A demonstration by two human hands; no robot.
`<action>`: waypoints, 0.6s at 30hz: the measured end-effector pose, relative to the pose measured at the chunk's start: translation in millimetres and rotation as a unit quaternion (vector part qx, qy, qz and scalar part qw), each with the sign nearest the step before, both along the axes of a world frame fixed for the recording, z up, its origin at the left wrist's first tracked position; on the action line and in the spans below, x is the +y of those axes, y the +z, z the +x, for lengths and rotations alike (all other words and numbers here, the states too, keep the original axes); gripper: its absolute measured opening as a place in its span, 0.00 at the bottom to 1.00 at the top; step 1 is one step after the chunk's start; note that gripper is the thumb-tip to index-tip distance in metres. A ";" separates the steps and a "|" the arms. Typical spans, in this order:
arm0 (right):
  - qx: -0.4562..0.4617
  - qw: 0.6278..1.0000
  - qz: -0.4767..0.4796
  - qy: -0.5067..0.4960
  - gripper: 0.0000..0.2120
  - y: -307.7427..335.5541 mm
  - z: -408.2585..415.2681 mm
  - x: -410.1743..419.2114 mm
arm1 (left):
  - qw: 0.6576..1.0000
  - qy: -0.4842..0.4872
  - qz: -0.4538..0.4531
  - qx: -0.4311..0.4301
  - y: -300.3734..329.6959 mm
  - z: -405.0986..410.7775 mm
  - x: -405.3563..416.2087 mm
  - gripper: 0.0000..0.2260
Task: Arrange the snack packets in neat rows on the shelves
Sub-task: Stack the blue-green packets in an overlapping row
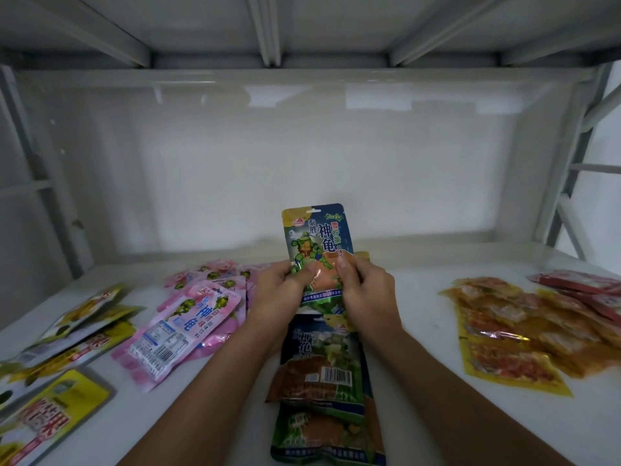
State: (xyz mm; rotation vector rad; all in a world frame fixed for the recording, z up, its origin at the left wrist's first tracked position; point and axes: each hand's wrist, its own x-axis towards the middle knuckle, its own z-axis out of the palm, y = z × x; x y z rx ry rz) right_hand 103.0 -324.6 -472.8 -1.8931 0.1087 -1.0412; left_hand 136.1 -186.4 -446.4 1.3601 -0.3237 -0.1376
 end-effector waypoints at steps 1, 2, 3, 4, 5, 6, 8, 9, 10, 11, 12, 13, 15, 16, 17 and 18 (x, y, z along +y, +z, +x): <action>0.004 1.000 -0.018 -0.004 0.14 -1.1 0.3 0.4 | 1.000 0.006 0.010 -0.007 -1.1 0.6 0.1 0.08; 0.007 0.999 -0.036 -0.009 0.13 -1.1 0.2 1.4 | 1.000 0.012 0.018 -0.014 -2.0 1.1 0.5 0.09; 0.006 0.999 -0.051 -0.013 0.13 -1.5 0.9 2.0 | 0.999 0.015 0.026 -0.023 -3.0 1.6 0.4 0.09; 0.004 0.998 -0.061 -0.015 0.14 -1.1 1.3 2.4 | 0.999 0.017 0.032 -0.034 -4.0 2.1 0.5 0.10; 0.001 0.998 -0.064 -0.017 0.14 -0.6 1.2 2.7 | 0.998 0.018 0.033 -0.041 -4.3 2.3 0.6 0.10; -0.002 0.998 -0.057 -0.014 0.14 -0.3 1.6 2.4 | 0.999 0.019 0.026 -0.042 -3.1 2.0 0.9 0.09; -0.014 1.000 -0.013 0.019 0.15 2.3 -0.4 4.2 | 0.999 0.012 -0.002 -0.030 0.1 2.1 1.6 0.08; -0.019 0.999 0.015 0.044 0.16 4.2 -2.2 6.0 | 1.000 0.007 -0.013 -0.028 1.7 2.0 2.1 0.08; -0.019 0.997 0.038 0.066 0.17 5.7 -2.6 7.1 | 0.999 0.003 -0.017 -0.030 3.4 1.4 2.6 0.08; -0.016 0.995 0.056 0.081 0.17 6.8 -2.7 7.8 | 0.999 0.001 -0.016 -0.033 4.3 0.8 2.7 0.08; -0.010 0.994 0.069 0.090 0.16 7.3 -2.2 8.2 | 0.999 0.003 -0.010 -0.038 4.2 0.7 3.0 0.08; -0.003 0.993 0.074 0.090 0.14 7.5 -1.4 8.2 | 0.999 0.007 -0.001 -0.041 3.8 1.1 3.1 0.08; 0.009 0.995 0.061 0.072 0.11 8.0 -1.2 7.1 | 0.999 0.017 0.015 -0.036 3.2 1.7 3.1 0.08; 0.011 0.997 0.051 0.062 0.10 8.5 -1.4 7.2 | 0.999 0.021 0.019 -0.029 3.3 1.8 3.1 0.09; 0.012 0.997 0.044 0.055 0.10 9.7 -2.9 8.2 | 0.999 0.023 0.019 -0.021 3.1 2.5 2.9 0.09; 0.011 0.998 0.042 0.053 0.10 10.8 -4.5 9.2 | 0.999 0.024 0.019 -0.016 3.1 2.7 2.5 0.09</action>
